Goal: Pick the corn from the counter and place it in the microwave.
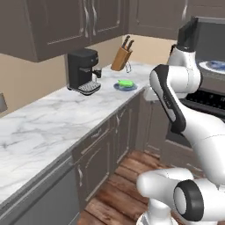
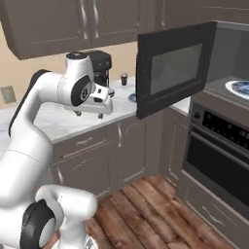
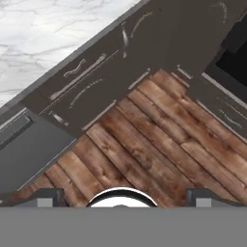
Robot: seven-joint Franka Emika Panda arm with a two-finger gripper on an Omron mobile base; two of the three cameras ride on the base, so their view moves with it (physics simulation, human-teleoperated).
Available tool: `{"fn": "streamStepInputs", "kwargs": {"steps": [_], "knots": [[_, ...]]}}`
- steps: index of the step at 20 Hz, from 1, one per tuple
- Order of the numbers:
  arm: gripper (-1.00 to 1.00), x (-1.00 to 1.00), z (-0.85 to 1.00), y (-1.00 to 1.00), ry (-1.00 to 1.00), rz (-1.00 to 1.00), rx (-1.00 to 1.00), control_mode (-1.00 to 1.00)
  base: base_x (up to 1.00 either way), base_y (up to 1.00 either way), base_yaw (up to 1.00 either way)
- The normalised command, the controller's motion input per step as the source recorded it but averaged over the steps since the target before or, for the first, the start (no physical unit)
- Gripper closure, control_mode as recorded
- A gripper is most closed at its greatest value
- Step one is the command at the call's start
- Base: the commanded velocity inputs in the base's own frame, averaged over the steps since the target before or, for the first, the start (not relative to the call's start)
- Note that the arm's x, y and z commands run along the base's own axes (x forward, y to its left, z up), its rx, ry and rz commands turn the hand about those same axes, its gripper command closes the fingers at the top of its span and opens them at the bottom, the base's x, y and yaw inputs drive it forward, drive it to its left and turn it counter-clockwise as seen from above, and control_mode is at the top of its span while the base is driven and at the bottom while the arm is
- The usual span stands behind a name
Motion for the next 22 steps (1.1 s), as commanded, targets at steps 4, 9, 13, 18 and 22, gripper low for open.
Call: {"fn": "streamStepInputs", "kwargs": {"steps": [4,9,13,18,22], "knots": [[-1.00,0.00,0.00,0.00,0.00,0.00,0.00,1.00,0.90,0.18,0.22],[-1.00,0.00,0.00,0.00,0.00,0.00,0.00,1.00,0.85,0.23,-0.13],[-1.00,0.00,0.00,0.00,0.00,0.00,0.00,1.00,0.89,0.02,-0.32],[-1.00,0.00,0.00,0.00,0.00,0.00,0.00,1.00,0.91,-0.04,-0.39],[-1.00,0.00,0.00,0.00,0.00,0.00,0.00,1.00,0.82,-0.11,-0.37]]}}
